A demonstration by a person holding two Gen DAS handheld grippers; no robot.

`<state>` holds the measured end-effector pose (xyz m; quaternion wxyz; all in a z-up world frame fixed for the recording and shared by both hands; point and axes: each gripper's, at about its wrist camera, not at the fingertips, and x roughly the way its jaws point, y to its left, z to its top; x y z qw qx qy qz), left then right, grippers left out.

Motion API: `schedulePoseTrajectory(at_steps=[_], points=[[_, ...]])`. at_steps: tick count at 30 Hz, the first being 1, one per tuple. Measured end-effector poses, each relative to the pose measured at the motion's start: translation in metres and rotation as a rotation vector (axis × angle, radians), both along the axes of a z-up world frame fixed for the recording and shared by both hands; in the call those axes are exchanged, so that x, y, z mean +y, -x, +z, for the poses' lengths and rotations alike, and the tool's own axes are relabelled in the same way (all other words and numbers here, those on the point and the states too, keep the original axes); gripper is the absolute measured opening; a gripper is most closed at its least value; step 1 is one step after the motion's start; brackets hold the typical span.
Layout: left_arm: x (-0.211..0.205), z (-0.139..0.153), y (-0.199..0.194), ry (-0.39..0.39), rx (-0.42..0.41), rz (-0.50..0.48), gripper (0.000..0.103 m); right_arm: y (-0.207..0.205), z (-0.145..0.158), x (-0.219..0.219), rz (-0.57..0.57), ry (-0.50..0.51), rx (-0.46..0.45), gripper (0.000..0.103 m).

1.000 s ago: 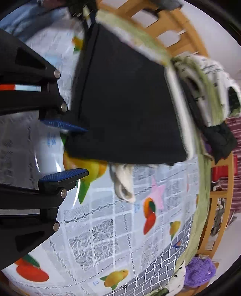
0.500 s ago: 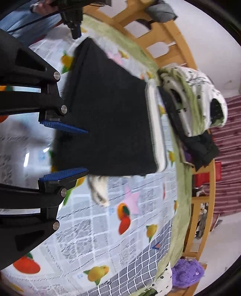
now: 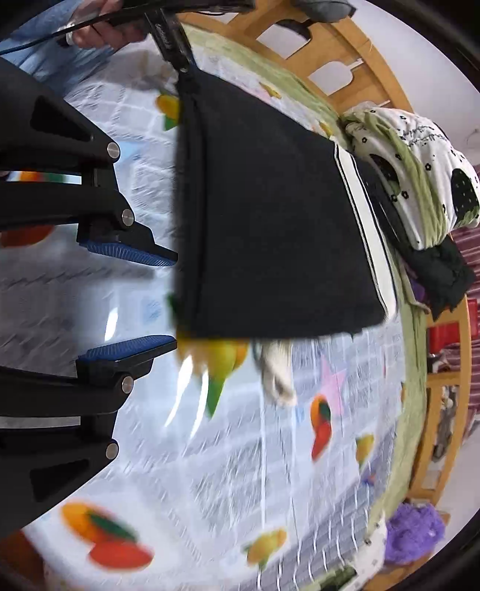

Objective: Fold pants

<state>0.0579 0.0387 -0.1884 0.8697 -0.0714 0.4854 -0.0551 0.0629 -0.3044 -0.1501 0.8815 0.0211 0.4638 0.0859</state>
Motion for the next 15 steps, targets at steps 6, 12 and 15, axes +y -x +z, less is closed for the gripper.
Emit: schedulePoseTrajectory(at_steps=[6,12,15], points=[[0.015,0.034,0.021,0.07,-0.094,0.038,0.051,0.021,0.029,-0.008,-0.063,0.009,-0.018,0.044],[-0.013,0.11,0.021,-0.012,-0.233,0.032,0.051,0.026,0.086,0.015,-0.038,0.071,-0.08,0.044],[-0.028,0.142,0.027,-0.026,-0.282,0.028,0.054,0.03,0.118,0.029,-0.024,0.117,-0.138,0.047]])
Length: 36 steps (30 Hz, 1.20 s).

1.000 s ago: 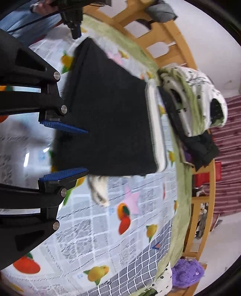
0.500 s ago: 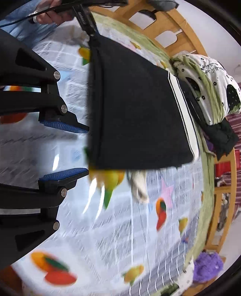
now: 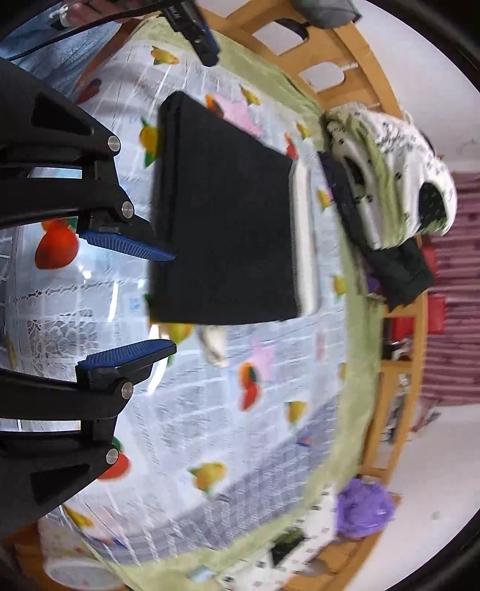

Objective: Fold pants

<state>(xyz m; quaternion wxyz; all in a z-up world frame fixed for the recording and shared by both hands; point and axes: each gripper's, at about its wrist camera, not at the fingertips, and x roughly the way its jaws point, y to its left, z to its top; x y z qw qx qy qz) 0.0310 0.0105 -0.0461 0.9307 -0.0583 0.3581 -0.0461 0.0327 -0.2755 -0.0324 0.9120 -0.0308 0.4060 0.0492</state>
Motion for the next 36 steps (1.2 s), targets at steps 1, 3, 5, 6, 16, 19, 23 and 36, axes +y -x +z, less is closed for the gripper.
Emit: schedulePoseTrajectory(at_steps=[1,3,5,6,16,19,23,36], points=[[-0.006,0.011,0.003,-0.004,-0.014,0.003,0.057,0.002,0.011,0.004,-0.007,0.014,-0.026,0.054],[-0.015,0.026,0.007,-0.021,-0.035,0.008,0.06,0.009,0.026,0.008,0.0,-0.009,-0.08,0.075],[-0.025,0.036,0.012,-0.056,-0.049,0.01,0.071,0.019,0.036,0.008,0.006,-0.042,-0.127,0.084],[-0.031,0.041,0.015,-0.083,-0.054,0.012,0.072,0.021,0.038,0.008,0.008,-0.047,-0.13,0.087],[-0.048,0.021,0.033,-0.117,-0.056,0.007,0.076,0.033,0.012,-0.007,-0.048,-0.113,-0.093,0.097],[-0.053,0.018,0.038,-0.119,-0.058,-0.009,0.076,0.037,0.015,-0.006,-0.047,-0.099,-0.107,0.097],[-0.054,0.017,0.042,-0.115,-0.058,0.003,0.076,0.043,0.021,-0.005,-0.035,-0.086,-0.133,0.097],[-0.051,0.018,0.048,-0.098,-0.058,0.039,0.076,0.044,0.022,0.003,-0.027,-0.08,-0.13,0.097]])
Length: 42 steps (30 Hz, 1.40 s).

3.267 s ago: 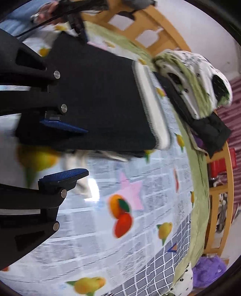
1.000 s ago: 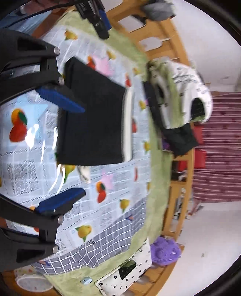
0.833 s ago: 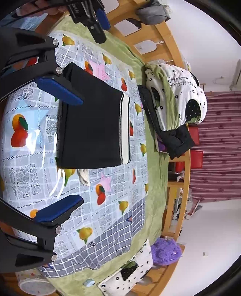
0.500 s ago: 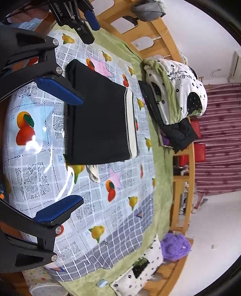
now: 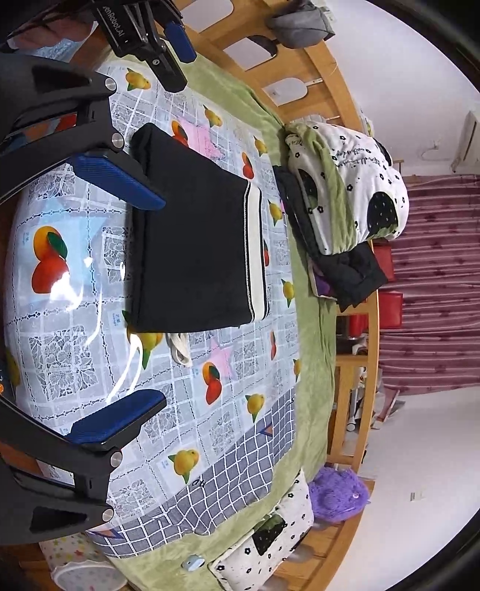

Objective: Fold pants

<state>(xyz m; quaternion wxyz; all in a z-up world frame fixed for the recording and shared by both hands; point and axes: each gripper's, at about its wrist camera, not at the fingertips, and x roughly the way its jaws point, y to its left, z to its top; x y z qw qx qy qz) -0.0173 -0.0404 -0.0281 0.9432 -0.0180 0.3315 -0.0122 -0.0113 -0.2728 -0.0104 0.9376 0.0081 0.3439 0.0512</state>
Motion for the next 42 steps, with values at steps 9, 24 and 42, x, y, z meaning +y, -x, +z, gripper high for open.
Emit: schedulePoseTrajectory(at_steps=[9,24,42], points=[[0.005,0.0,0.001,0.012,0.0,0.01,0.076,0.0,-0.002,0.005,0.005,0.011,0.003,0.097],[0.009,-0.001,0.001,0.018,0.0,0.017,0.076,-0.001,-0.003,0.005,-0.001,0.01,0.007,0.097],[0.013,0.0,0.001,0.02,-0.004,0.019,0.076,-0.003,-0.004,0.006,-0.004,0.011,0.004,0.097]])
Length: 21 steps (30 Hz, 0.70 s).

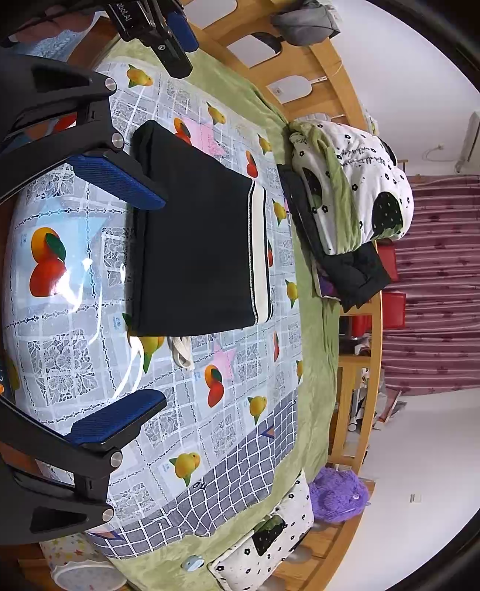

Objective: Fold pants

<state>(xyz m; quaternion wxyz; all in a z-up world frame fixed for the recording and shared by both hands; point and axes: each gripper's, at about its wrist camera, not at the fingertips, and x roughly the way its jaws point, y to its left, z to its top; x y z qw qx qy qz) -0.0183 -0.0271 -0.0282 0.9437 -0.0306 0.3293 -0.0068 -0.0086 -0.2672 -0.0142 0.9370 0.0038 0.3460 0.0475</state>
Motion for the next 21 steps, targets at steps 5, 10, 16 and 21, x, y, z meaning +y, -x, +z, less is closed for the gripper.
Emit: schedulePoseTrajectory(at_steps=[5,10,16,21], points=[[-0.0002,0.0,0.0002,0.001,0.0,0.0,0.076,-0.0002,-0.0002,0.0004,-0.001,0.001,0.001,0.097],[0.0007,0.0016,0.0008,0.0,-0.004,0.003,0.076,-0.0003,-0.0002,0.0001,-0.001,-0.001,0.0,0.097],[0.0012,0.0014,0.0009,0.003,-0.003,0.004,0.076,-0.0006,-0.0002,-0.0001,0.002,0.002,-0.001,0.097],[-0.0012,0.0026,0.003,-0.027,-0.016,0.002,0.077,-0.0004,-0.002,0.0037,-0.007,0.003,-0.002,0.097]])
